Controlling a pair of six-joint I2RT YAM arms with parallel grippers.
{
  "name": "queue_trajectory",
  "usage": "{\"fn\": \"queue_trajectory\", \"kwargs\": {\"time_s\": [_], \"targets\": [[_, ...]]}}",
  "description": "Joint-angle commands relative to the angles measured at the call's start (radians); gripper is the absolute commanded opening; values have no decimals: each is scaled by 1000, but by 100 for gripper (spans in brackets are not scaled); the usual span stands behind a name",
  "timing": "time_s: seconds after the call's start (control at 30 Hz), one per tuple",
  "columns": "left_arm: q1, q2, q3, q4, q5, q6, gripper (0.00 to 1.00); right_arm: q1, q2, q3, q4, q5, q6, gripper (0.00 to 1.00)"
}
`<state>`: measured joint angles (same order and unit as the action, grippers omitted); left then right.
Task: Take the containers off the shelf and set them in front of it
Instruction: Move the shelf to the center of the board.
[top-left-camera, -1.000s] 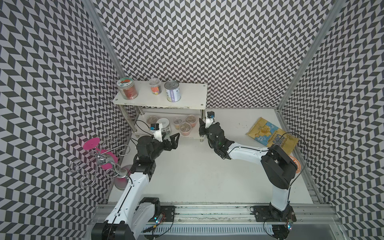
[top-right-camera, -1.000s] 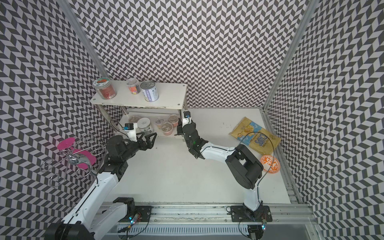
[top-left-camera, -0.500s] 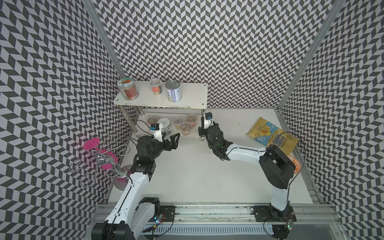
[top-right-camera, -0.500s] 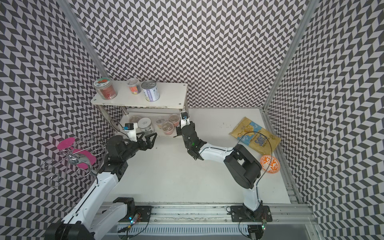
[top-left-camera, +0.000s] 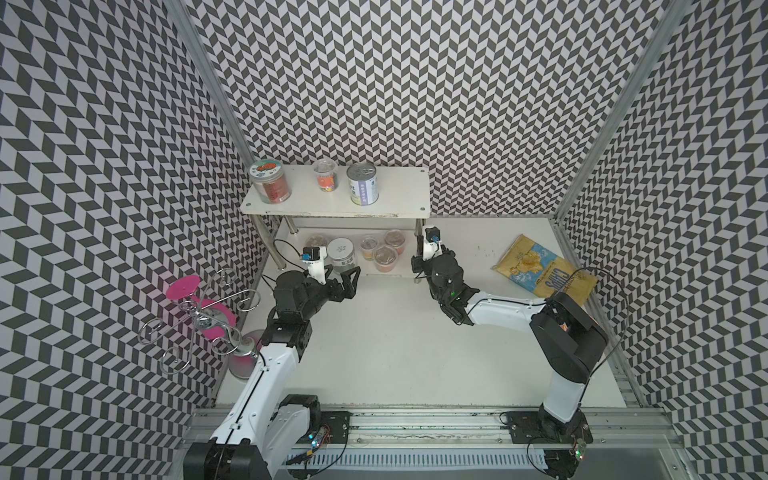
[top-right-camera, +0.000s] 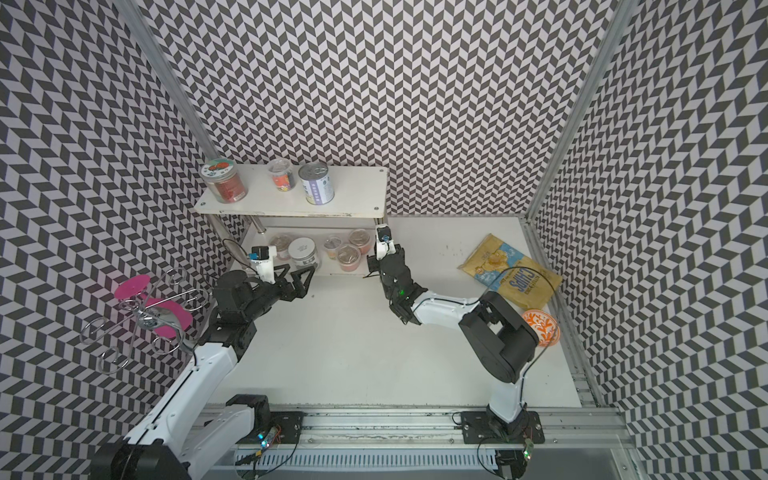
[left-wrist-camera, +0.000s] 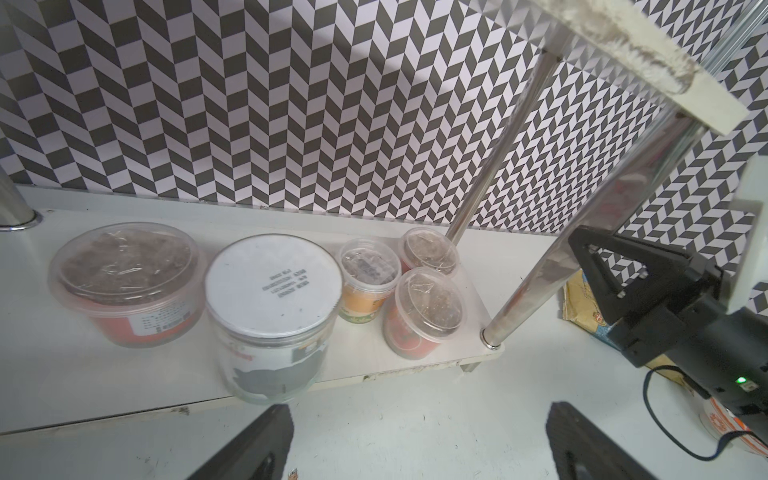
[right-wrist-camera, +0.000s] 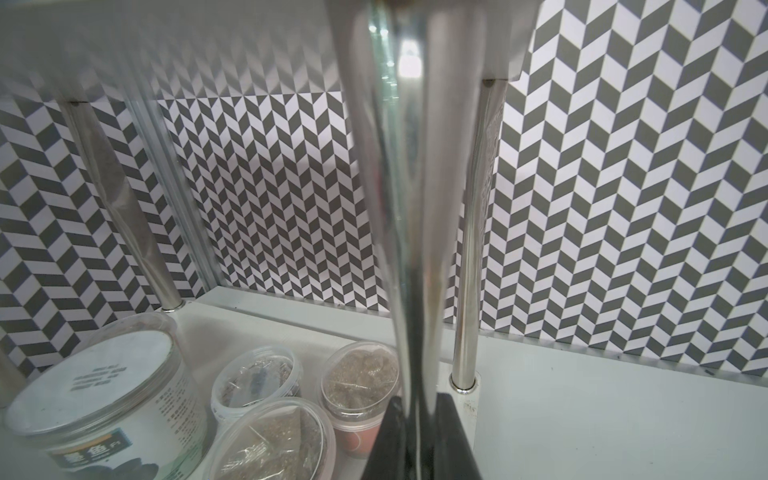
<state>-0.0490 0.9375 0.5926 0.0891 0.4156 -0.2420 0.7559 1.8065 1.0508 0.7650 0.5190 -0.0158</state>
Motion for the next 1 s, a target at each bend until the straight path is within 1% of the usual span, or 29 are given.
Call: {"fn": "queue_trajectory", "kwargs": {"time_s": [0.0,0.3,0.53,0.73,0.83,0.97], "targets": [[1,5,23,20,14,17,100,-60,-79,-51,98,102,-21,8],[3,26,37,22,1,33,100,-139,-215,-201,106,99,-42,8],[19,67,103,-12,-95,105,99,-198,-324,-315,127,64,-50,8],[66,129,141,-7,-152,206,96,-238,-414,-395,131,20,-95,8],[105,167,145,30,-138,243,94,-271,-450,-428,125,5,-88,8],[159,252,179,68,-72,272,90,-309,-492,-462,115,-27,-84,8]]}}
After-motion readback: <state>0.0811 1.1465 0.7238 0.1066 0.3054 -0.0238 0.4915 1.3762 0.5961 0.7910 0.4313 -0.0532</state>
